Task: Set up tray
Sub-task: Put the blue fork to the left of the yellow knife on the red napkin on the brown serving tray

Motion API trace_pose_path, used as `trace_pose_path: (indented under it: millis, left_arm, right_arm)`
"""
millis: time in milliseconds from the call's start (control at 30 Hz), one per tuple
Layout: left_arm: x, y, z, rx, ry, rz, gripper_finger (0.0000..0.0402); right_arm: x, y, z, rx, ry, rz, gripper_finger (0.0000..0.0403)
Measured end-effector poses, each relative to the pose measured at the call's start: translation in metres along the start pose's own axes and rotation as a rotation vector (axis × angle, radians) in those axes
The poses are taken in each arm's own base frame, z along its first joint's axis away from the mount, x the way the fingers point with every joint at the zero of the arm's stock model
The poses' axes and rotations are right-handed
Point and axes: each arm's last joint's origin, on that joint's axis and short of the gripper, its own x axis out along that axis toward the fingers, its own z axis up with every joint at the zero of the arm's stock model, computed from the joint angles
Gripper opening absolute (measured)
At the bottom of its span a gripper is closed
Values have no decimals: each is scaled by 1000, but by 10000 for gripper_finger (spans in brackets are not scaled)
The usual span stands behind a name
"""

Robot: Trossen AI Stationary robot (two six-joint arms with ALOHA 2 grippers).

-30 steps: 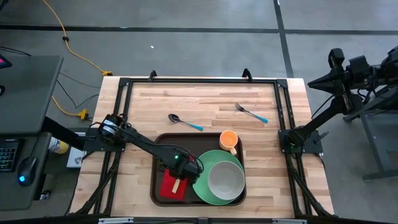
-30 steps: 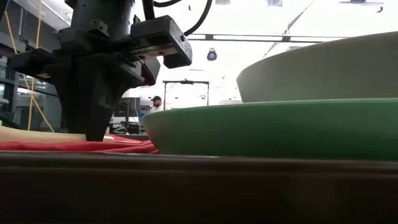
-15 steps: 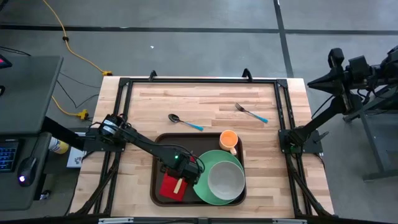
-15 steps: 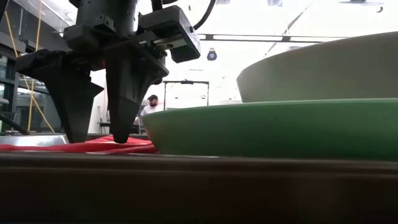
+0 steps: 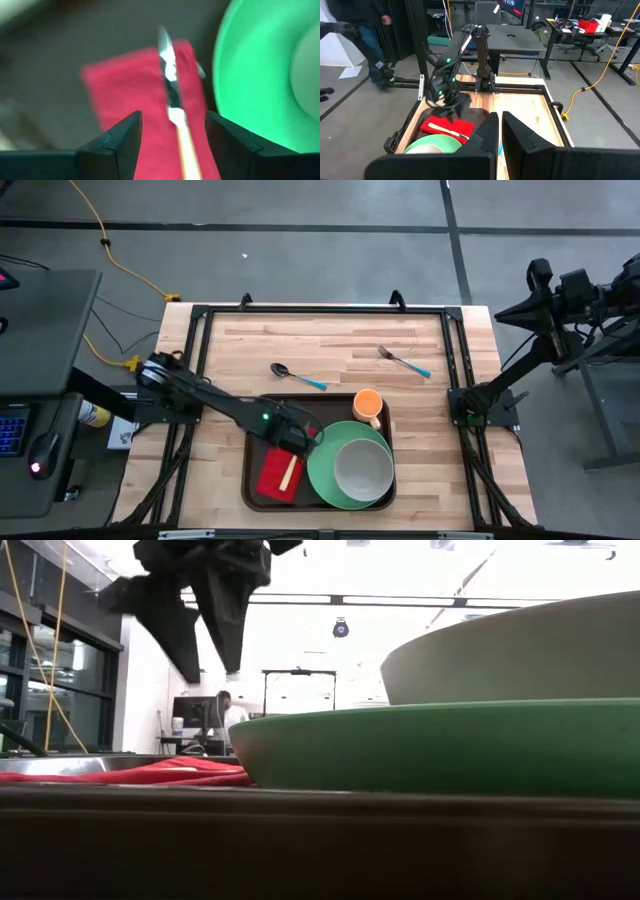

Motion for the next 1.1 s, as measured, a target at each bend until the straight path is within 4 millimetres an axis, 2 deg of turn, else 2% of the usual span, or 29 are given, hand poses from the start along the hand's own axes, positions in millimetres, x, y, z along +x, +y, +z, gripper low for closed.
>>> trace_pose_path:
  millis: [233,300,433,633,767,833,967,1100]
  left_arm:
    - [-37,37,25,114,-137,97,241]
    - [-40,47,35,141,-157,101,241]
    - [-38,68,53,187,-190,92,241]
    - [-16,98,79,293,-319,-57,241]
    - [2,116,93,396,-418,-221,241]
    - [7,122,100,440,-478,-291,241]
    - [12,147,109,515,-503,-296,241]
    - [6,169,122,627,-526,-310,241]
  right_arm:
    - [0,-1,0,22,-10,-50,0]
    - [2,-1,0,25,-9,-74,0]
    - [18,5,-8,21,42,-183,0]
    - [73,26,-42,-1,209,-381,0]
    - [106,34,-66,108,288,-480,0]
    - [120,33,-75,183,301,-527,0]
    - [156,26,-93,361,367,-534,0]
    - [196,4,-112,513,413,-507,0]
